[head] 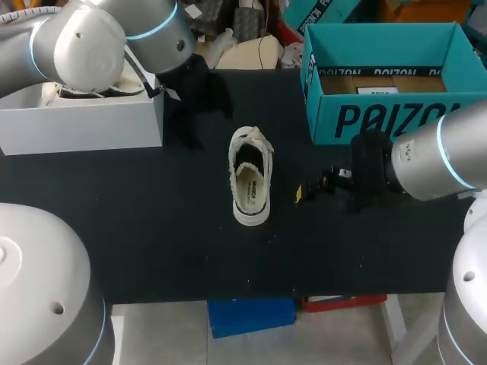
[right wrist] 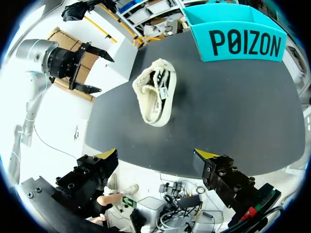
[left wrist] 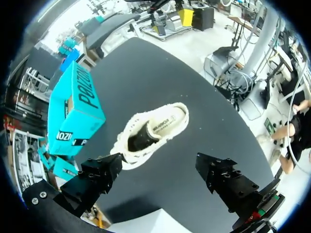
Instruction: Take the shoe out of the shoebox, open the shoe tongue, remove and reinsert the insole, then place the shoe into the shoebox
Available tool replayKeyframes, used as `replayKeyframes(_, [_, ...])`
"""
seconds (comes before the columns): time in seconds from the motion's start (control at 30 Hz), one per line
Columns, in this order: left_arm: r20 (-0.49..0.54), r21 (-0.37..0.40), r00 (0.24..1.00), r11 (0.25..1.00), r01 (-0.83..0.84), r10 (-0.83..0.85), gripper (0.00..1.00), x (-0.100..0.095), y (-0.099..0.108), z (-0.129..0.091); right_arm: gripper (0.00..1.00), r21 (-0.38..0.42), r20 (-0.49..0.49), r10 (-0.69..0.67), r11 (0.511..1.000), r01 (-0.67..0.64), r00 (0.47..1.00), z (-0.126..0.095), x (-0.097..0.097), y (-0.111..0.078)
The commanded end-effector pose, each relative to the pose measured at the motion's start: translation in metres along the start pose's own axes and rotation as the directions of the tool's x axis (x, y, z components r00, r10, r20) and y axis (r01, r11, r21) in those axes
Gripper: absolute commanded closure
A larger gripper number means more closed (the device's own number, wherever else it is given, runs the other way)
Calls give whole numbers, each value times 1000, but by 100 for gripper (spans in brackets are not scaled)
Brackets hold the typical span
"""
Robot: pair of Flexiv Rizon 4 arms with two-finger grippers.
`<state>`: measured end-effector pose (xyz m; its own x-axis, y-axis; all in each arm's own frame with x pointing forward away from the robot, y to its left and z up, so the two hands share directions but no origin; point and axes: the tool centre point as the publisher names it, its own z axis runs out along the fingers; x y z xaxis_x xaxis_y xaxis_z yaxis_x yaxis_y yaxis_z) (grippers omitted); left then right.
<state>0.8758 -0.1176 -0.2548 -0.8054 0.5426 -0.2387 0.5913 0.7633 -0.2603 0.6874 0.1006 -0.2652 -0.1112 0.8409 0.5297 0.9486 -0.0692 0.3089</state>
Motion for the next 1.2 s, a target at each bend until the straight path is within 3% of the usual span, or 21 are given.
replayKeyframes(0.03, [-32, 132, 908, 898, 419, -418, 0, 14, 11, -13, 0, 0, 1, 0, 1000, 0, 1000, 1, 1, 0])
replayKeyframes(0.1, [-11, 108, 888, 882, 459, -460, 0, 20, 17, -17, 0, 0, 1, 0, 1000, 0, 1000, 1, 1, 0])
replayKeyframes(0.33, [1, 273, 823, 792, 547, -568, 0, 41, 34, -33, 0, 0, 1, 0, 1000, 0, 1000, 1, 1, 0])
replayKeyframes(0.43, [41, 260, 812, 791, 554, -582, 0, 48, 39, -32, 0, 0, 1, 0, 1000, 0, 1000, 1, 1, 0])
replayKeyframes(0.57, [37, 307, 823, 790, 530, -566, 0, 60, 45, -36, 0, 0, 1, 0, 1000, 0, 1000, 1, 1, 0])
replayKeyframes(0.87, [60, 327, 819, 787, 524, -570, 0, 73, 60, -35, 0, 0, 1, 0, 1000, 0, 1000, 1, 1, 0])
replayKeyframes(1.2, [58, 327, 818, 785, 527, -573, 0, 74, 62, -35, 0, 0, 1, 0, 1000, 0, 1000, 1, 1, 0])
